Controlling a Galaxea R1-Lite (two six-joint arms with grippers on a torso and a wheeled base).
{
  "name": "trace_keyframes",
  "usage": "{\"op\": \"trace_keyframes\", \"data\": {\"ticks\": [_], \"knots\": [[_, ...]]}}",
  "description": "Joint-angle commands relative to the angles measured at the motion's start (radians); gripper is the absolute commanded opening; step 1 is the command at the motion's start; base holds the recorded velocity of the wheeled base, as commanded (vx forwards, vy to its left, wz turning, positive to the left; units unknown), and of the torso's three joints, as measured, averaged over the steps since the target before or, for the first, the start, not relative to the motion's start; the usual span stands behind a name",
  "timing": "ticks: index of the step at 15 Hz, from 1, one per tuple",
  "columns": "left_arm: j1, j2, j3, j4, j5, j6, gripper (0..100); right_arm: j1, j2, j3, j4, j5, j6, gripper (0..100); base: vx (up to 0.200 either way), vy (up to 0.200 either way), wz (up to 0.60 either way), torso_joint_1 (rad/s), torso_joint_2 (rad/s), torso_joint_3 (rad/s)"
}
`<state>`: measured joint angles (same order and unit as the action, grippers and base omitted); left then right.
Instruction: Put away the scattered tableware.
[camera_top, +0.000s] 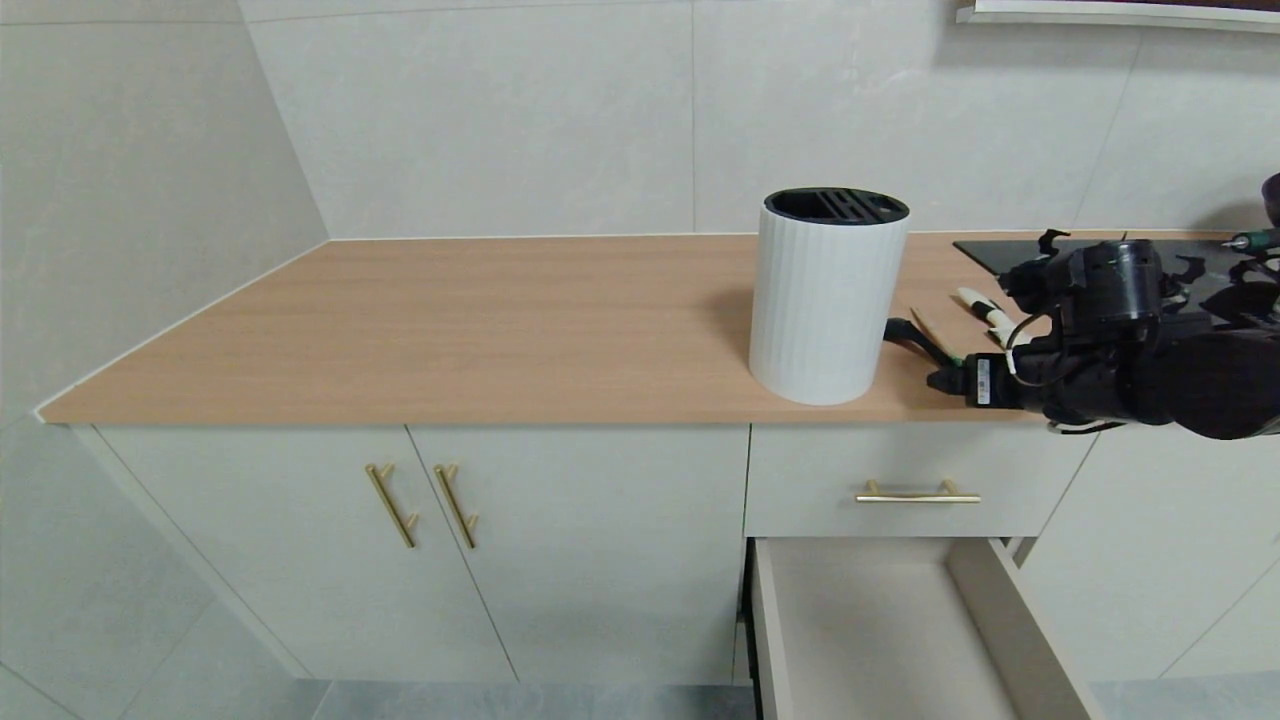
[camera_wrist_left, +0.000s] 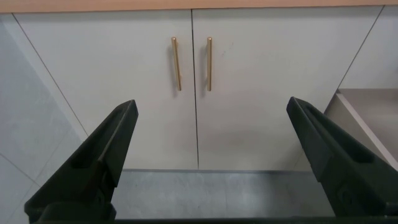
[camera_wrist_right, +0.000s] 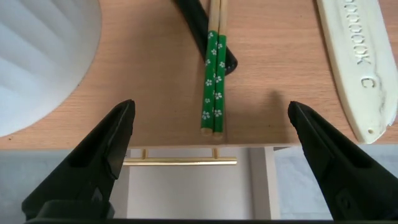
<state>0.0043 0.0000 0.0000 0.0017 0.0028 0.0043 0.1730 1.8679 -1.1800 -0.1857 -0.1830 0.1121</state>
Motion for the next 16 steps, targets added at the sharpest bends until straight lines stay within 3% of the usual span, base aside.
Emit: {"op": "trace_keyframes", "data": {"ticks": [1, 11, 16], "knots": [[0.0, 0.0, 0.0, 0.0, 0.0, 0.0, 100, 0.0, 0.008, -0.003, 0.0, 0.0, 0.0, 0, 0.0, 0.0, 0.0, 0.0, 0.0, 0.0], [0.0, 0.0, 0.0, 0.0, 0.0, 0.0, 100, 0.0, -0.032, 0.003, -0.006, -0.003, 0.003, 0, 0.0, 0.0, 0.0, 0.0, 0.0, 0.0], [0.0, 0.0, 0.0, 0.0, 0.0, 0.0, 100, 0.051, -0.196, 0.069, 0.045, -0.001, 0.126, 0, 0.0, 0.0, 0.0, 0.0, 0.0, 0.0]]}}
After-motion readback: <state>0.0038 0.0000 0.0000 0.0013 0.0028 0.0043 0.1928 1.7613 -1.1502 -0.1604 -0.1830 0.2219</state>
